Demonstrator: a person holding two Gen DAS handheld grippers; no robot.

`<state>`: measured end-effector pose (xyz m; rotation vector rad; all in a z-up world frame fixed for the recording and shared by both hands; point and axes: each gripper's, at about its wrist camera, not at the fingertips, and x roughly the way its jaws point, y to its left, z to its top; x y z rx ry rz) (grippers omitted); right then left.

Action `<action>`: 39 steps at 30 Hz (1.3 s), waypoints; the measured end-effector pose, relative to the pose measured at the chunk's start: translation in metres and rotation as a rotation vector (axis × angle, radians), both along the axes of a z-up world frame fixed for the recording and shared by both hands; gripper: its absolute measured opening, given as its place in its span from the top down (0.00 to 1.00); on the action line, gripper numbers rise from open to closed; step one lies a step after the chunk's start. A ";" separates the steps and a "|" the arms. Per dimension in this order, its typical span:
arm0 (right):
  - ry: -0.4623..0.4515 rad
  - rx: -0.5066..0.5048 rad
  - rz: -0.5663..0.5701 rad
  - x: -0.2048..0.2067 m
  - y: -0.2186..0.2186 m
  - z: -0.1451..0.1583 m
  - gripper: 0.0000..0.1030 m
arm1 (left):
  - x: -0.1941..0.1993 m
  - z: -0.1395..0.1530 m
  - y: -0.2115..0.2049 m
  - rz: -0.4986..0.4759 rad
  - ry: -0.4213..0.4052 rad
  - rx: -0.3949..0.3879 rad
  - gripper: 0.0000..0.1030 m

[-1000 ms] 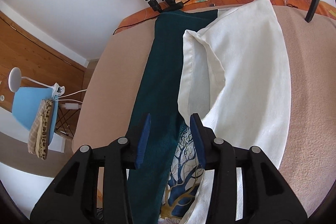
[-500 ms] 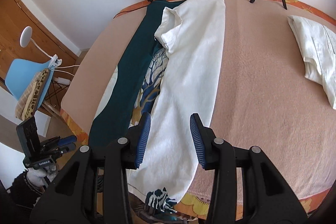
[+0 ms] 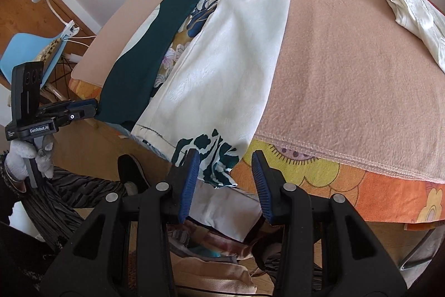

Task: Fold small clothes
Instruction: 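Move both grippers to the hem of the folded T-shirt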

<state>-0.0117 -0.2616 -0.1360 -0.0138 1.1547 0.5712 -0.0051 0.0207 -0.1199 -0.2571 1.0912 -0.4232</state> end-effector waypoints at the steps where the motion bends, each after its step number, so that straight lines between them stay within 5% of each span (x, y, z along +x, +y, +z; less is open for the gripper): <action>1: -0.002 0.003 0.020 -0.004 0.001 -0.001 0.60 | -0.001 0.000 -0.001 -0.001 -0.003 0.003 0.68; 7: -0.038 -0.044 0.146 -0.027 0.012 0.000 0.60 | -0.002 -0.001 0.001 0.010 0.000 -0.006 0.73; 21: -0.015 -0.022 0.049 -0.013 -0.012 0.000 0.60 | -0.014 -0.003 0.004 0.020 0.022 -0.054 0.74; 31: -0.047 -0.101 0.084 -0.018 0.010 -0.007 0.60 | -0.007 -0.015 -0.014 -0.013 0.057 0.026 0.74; 33: -0.076 -0.135 0.098 -0.020 0.015 -0.007 0.60 | -0.006 -0.015 -0.014 -0.011 0.061 0.022 0.86; 35: -0.100 -0.162 0.106 -0.021 0.018 -0.007 0.70 | -0.006 -0.013 -0.012 -0.011 0.052 -0.003 0.98; 37: -0.106 -0.166 0.107 -0.021 0.019 -0.007 0.87 | -0.009 -0.009 -0.011 -0.009 0.031 -0.023 0.98; 39: -0.095 -0.143 0.104 -0.019 0.018 -0.006 0.90 | -0.010 -0.005 -0.008 -0.003 0.017 -0.046 0.99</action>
